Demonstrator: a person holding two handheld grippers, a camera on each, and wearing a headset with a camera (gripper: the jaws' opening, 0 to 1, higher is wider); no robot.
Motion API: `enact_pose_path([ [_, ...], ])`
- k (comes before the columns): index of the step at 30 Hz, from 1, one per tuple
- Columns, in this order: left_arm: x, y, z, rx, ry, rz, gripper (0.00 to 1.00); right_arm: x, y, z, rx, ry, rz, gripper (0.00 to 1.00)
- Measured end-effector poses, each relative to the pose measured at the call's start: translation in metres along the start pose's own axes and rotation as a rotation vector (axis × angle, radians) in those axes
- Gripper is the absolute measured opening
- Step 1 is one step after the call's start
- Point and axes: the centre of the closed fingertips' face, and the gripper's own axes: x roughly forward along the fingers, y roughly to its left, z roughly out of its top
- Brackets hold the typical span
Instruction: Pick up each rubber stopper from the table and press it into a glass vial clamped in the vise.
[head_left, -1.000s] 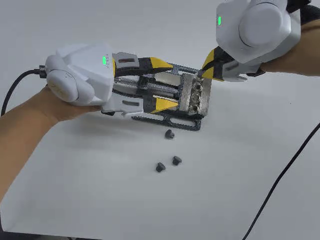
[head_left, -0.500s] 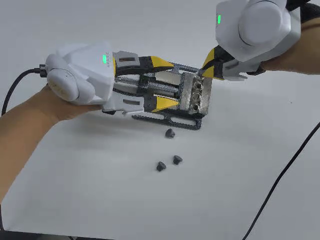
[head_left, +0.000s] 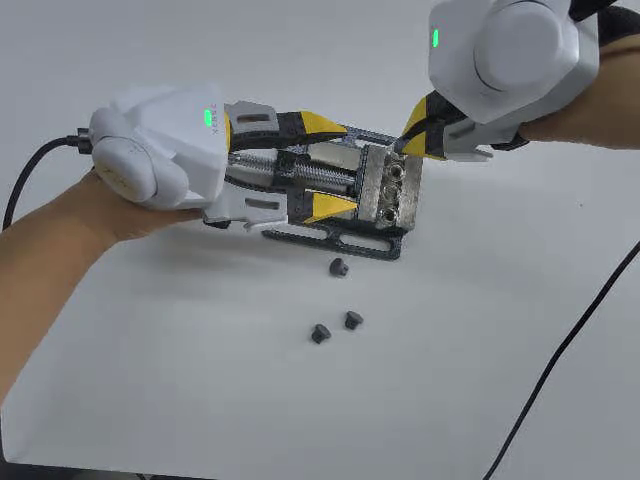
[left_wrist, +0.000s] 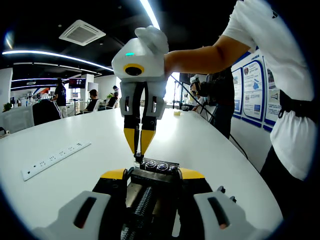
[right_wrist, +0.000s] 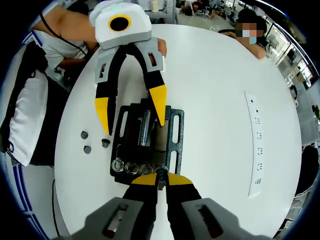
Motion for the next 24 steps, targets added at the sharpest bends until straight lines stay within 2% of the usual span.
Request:
enact_pose_path([
  [10,0.0001,0.0007,0.0007,0.000,-0.004,0.002,0.37,-0.0002,0.0001,0.0007,-0.021,0.020,0.002,0.05],
  [24,0.0006,0.0003,0.0007,0.000,-0.002,0.002,0.37,0.0008,0.0004,-0.0006,-0.014,0.024,0.000,0.05],
])
